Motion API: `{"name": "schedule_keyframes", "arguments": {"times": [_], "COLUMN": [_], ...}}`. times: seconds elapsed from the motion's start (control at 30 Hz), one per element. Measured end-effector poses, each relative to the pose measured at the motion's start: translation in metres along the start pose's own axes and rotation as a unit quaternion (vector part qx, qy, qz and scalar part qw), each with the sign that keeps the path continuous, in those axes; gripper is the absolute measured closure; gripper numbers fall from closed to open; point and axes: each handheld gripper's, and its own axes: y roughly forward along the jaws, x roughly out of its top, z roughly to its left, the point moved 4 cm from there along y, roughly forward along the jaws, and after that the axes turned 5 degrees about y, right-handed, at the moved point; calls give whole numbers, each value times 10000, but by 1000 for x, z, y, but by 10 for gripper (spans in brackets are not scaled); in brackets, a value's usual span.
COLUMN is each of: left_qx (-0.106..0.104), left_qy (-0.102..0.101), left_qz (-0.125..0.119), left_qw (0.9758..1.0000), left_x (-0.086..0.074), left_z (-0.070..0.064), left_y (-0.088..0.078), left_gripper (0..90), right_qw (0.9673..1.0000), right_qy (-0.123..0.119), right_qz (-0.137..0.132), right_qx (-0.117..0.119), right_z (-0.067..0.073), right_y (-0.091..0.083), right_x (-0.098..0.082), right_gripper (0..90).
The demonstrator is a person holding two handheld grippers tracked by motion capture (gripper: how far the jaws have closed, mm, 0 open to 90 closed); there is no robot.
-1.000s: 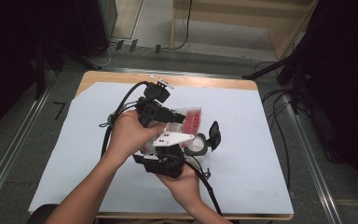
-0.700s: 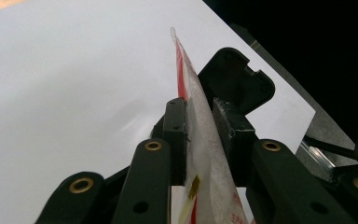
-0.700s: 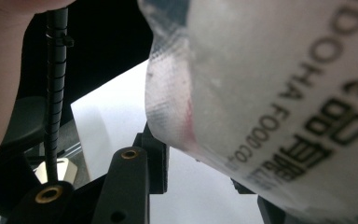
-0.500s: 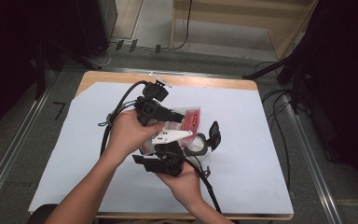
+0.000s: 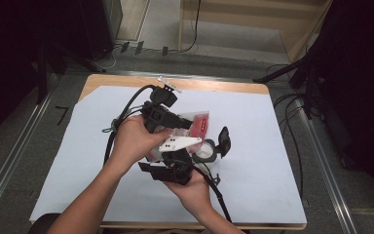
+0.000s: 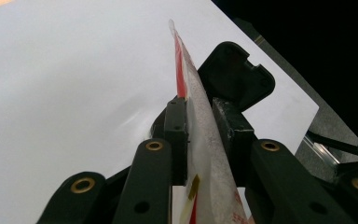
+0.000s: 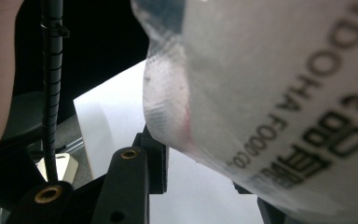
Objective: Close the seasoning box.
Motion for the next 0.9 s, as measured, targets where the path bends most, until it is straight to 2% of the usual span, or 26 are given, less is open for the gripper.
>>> {"name": "schedule_keyframes", "arguments": {"times": [0.1,0.43,0.63,0.7,0.9], "left_qx": [-122,-191,-274,-289,-300], "left_qy": [-85,-129,-228,-194,-180], "left_qz": [9,34,3,15,16], "left_qw": [9999,9997,9994,9994,9994], "left_x": [-1,-1,-1,-1,1], "left_z": [4,8,8,7,4], "left_y": [0,3,4,4,4], "left_gripper": [768,768,767,767,762], "right_qw": [10000,9999,9999,9996,9997], "right_qy": [-47,-52,-79,-174,-114], "right_qz": [-2,40,52,64,15], "right_qx": [-5,-78,-108,-203,-198], "right_z": [1,0,0,1,2], "right_y": [0,0,0,0,-2], "right_x": [0,-1,-1,-2,-2], "right_gripper": [647,648,650,653,654]}}
